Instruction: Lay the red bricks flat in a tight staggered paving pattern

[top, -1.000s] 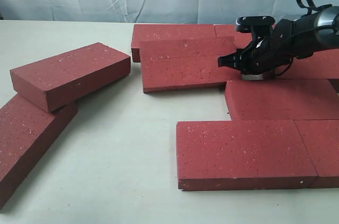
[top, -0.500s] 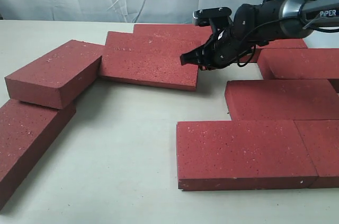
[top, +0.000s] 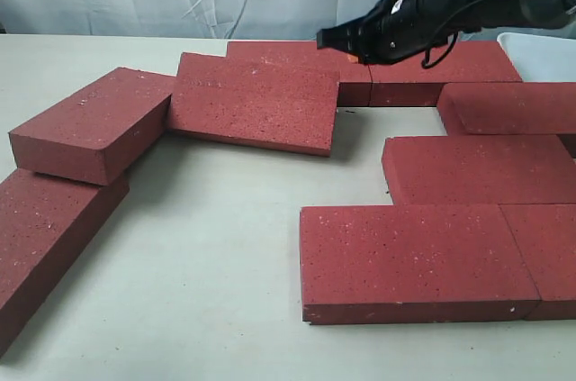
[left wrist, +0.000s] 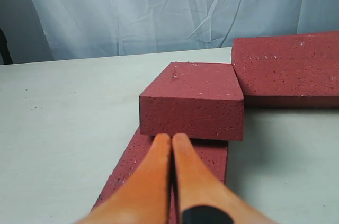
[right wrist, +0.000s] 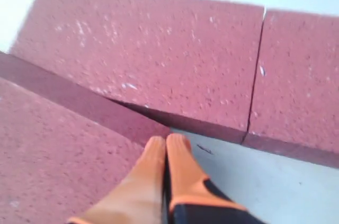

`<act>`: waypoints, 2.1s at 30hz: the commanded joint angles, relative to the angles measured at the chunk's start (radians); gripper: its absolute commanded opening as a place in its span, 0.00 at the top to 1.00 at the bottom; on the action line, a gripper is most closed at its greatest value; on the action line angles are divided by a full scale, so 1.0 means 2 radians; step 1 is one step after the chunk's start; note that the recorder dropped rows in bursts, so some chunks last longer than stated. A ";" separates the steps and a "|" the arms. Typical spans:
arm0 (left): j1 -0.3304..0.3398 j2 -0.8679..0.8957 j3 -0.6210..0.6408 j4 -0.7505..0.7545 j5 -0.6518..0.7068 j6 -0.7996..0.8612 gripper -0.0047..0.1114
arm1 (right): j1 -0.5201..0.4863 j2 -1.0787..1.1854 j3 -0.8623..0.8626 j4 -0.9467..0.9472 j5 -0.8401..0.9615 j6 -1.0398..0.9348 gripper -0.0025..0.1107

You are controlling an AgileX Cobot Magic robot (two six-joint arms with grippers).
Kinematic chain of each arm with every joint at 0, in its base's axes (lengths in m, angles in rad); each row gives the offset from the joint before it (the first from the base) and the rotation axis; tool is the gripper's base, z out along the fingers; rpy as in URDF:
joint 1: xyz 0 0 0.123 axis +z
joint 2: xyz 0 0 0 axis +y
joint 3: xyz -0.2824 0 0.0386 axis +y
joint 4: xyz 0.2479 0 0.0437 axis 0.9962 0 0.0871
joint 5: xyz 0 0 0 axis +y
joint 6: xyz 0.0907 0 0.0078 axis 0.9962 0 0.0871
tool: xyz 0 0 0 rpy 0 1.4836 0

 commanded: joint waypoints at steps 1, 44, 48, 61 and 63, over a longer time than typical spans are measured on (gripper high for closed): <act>0.001 -0.002 0.001 0.001 -0.007 -0.002 0.96 | 0.028 -0.004 -0.010 0.006 0.030 -0.003 0.99; 0.001 -0.002 0.001 0.001 -0.007 -0.002 0.96 | 0.056 0.137 -0.229 0.028 0.063 -0.049 0.99; 0.001 -0.002 0.001 0.001 -0.007 -0.002 0.96 | 0.056 0.155 -0.229 0.034 0.032 -0.047 0.99; 0.001 -0.002 0.001 0.001 -0.007 -0.002 0.96 | 0.091 0.198 -0.229 0.122 -0.001 -0.111 0.99; 0.001 -0.002 0.001 0.001 -0.007 -0.002 0.96 | 0.097 0.198 -0.229 0.122 0.017 -0.125 0.99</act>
